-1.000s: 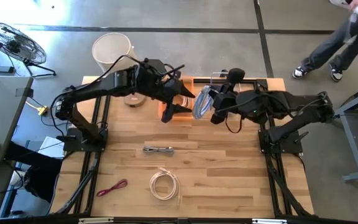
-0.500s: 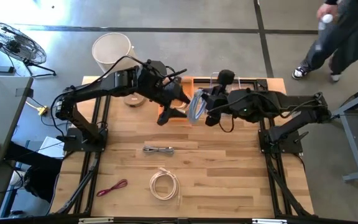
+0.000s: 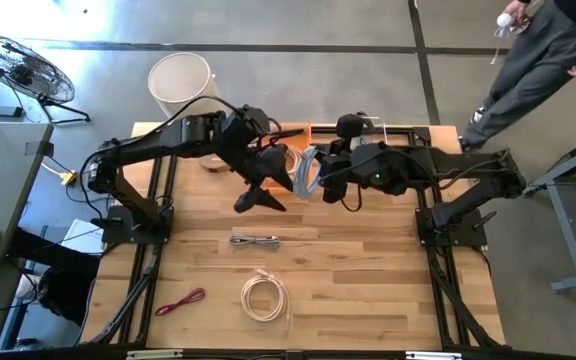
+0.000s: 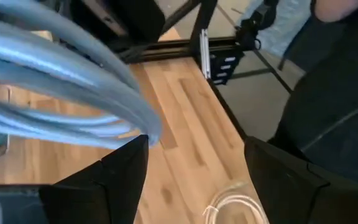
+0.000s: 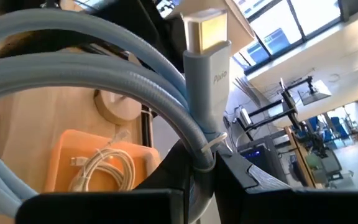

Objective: Pick & Place USB Port
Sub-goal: Put the blue HDMI cable into the orange bin

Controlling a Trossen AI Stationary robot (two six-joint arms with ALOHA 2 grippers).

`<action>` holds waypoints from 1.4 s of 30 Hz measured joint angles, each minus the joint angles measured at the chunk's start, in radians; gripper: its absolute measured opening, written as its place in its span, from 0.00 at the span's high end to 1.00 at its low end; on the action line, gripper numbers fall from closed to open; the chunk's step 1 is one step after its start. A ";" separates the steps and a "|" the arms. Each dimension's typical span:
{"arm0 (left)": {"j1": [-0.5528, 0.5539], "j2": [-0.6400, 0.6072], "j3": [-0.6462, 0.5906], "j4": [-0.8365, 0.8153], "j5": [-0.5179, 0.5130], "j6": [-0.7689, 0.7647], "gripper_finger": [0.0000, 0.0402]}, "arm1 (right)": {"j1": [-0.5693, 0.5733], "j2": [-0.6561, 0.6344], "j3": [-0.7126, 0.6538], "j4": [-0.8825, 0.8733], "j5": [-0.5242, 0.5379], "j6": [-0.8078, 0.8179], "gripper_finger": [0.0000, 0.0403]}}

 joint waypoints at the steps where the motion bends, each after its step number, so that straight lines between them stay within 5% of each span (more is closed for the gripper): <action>1: 0.002 0.000 0.000 -0.011 0.012 0.008 0.36 | 0.000 0.000 0.000 -0.005 0.002 0.001 0.92; 10: 0.003 0.001 0.000 0.032 0.005 0.017 0.36 | -0.011 0.000 0.000 0.002 -0.007 0.001 0.92; 31: 0.003 0.006 -0.004 0.096 -0.185 0.075 0.37 | -0.024 0.050 0.000 0.056 -0.044 -0.046 0.92; 35: 0.003 0.006 -0.003 0.079 -0.217 0.137 0.49 | -0.025 0.050 0.002 0.057 -0.039 -0.064 0.92; 42: 0.004 0.006 -0.003 0.049 -0.292 0.161 0.95 | -0.031 0.049 0.002 0.059 -0.006 -0.091 0.92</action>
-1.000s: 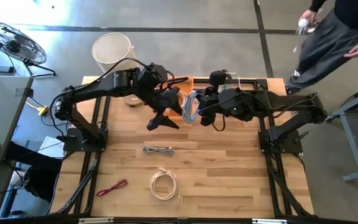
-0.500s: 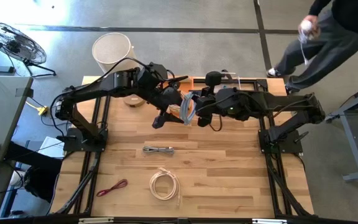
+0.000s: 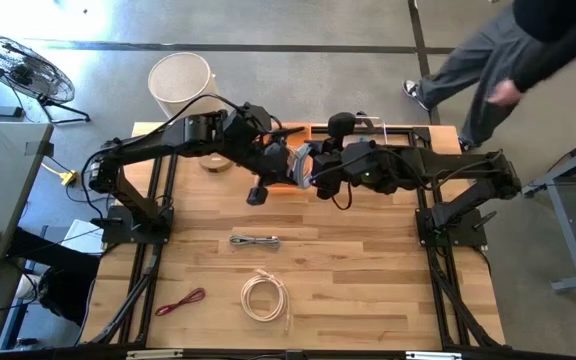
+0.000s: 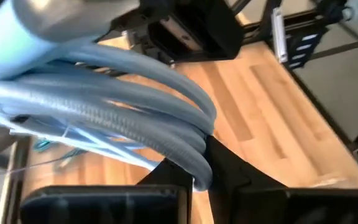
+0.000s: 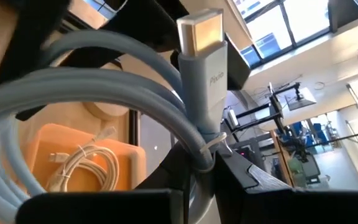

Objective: Pick & Place USB Port
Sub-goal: Put the blue HDMI cable into the orange bin

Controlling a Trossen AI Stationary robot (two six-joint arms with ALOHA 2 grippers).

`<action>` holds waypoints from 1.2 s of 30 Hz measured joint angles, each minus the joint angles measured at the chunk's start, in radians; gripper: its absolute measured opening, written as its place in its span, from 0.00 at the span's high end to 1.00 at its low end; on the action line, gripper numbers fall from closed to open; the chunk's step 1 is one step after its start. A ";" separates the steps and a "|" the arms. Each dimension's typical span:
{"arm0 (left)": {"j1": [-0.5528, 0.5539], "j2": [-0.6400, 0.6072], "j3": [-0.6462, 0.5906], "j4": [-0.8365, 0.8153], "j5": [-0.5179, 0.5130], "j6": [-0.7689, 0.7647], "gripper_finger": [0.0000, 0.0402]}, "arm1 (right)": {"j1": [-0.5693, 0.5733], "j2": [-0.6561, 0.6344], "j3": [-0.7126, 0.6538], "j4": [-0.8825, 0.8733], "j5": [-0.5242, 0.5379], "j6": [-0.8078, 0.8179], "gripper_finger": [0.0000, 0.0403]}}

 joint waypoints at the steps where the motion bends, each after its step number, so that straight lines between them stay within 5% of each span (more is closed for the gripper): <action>1: 0.000 0.000 0.000 0.000 -0.019 0.000 0.95 | -0.005 0.000 0.000 0.000 -0.004 0.000 0.92; 15: 0.000 0.001 0.002 -0.070 -0.227 0.038 0.98 | -0.010 -0.011 -0.002 0.028 0.019 0.034 0.50; 26: 0.004 0.000 0.002 -0.282 -0.466 0.122 0.98 | 0.054 -0.132 -0.002 -0.078 0.180 0.114 0.46; 36: 0.096 0.075 0.003 -0.309 -0.382 0.232 0.98 | 0.022 -0.248 -0.002 -0.334 0.016 0.434 0.47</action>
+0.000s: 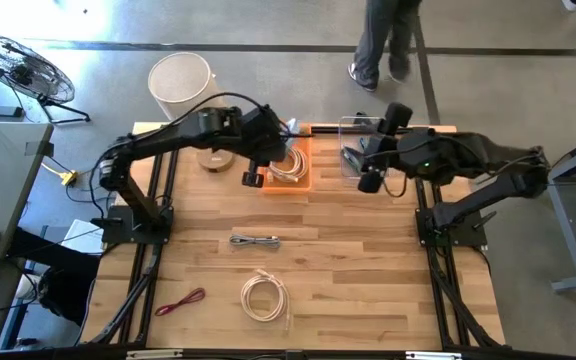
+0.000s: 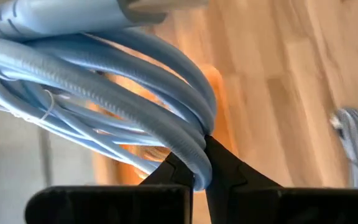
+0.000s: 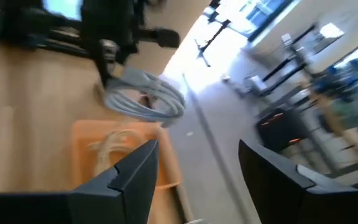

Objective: Pick & Place USB Port
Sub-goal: Put the blue HDMI cable into the orange bin

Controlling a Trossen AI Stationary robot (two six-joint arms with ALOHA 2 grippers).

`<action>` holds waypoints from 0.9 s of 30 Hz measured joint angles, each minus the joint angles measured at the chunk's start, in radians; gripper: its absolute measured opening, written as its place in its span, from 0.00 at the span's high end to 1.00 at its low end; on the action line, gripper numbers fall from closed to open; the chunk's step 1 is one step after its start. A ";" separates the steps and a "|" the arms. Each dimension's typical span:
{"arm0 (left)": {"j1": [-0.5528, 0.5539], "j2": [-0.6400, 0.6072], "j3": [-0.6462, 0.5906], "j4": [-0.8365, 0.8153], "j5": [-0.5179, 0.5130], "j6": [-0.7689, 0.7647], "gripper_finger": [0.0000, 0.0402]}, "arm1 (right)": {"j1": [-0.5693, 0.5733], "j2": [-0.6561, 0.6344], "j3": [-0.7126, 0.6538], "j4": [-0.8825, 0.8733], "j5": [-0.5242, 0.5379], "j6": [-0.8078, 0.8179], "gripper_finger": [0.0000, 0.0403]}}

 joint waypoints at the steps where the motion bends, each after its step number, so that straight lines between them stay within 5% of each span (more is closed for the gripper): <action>1: 0.008 0.017 -0.001 -0.017 0.009 0.008 0.98 | -0.006 -0.008 0.000 -0.025 -0.023 0.027 0.47; 19: 0.028 0.228 -0.001 -0.106 -0.058 0.126 0.98 | -0.019 -0.033 0.000 -0.176 -0.107 0.175 0.47; 27: 0.029 0.277 -0.001 -0.100 -0.164 0.178 0.97 | -0.019 -0.033 0.000 -0.196 -0.100 0.195 0.47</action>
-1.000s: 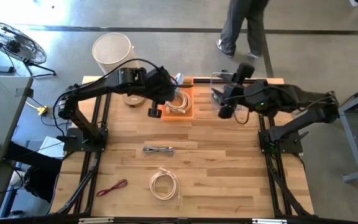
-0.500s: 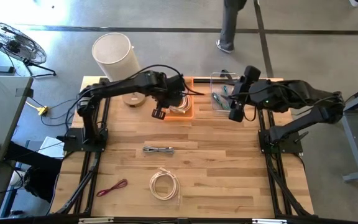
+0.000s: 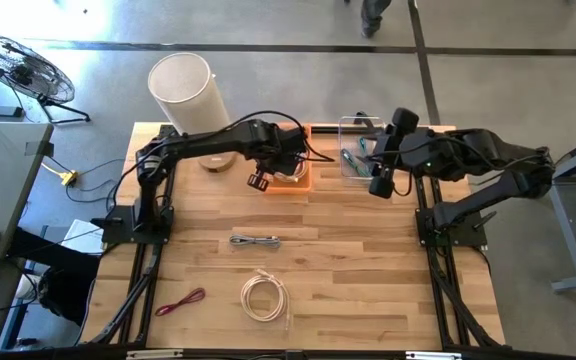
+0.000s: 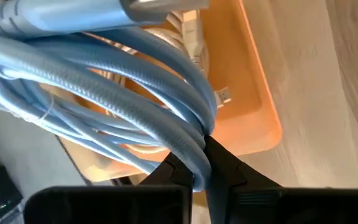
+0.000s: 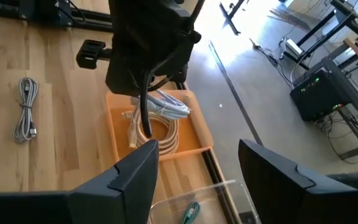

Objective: Pick & Place USB Port
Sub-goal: Put the blue HDMI cable into the orange bin, then put the black white charger cable into the transparent bin

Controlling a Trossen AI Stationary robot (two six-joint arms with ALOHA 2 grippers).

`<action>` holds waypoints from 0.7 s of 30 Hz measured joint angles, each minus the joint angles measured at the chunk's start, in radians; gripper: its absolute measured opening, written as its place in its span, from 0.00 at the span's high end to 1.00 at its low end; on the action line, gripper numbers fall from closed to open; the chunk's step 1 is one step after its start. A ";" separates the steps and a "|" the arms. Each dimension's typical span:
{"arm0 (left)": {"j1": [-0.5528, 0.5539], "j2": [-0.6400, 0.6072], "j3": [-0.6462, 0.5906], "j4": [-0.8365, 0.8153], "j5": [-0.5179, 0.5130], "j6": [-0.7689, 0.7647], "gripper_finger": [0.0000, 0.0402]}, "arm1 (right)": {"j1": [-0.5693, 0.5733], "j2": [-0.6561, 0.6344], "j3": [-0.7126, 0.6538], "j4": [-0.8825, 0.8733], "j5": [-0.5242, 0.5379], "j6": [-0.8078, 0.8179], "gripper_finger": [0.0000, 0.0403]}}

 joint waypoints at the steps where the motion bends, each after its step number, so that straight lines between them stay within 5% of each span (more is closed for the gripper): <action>1: 0.001 0.006 0.000 0.001 0.000 0.000 0.96 | 0.000 0.000 0.000 -0.008 0.002 0.006 0.47; 16: -0.001 0.027 0.000 -0.021 -0.090 0.012 0.70 | 0.000 0.000 0.000 -0.088 0.044 0.073 0.47; 21: -0.003 0.027 0.034 -0.036 0.150 -0.016 0.68 | 0.000 0.000 0.000 -0.097 0.044 0.050 0.47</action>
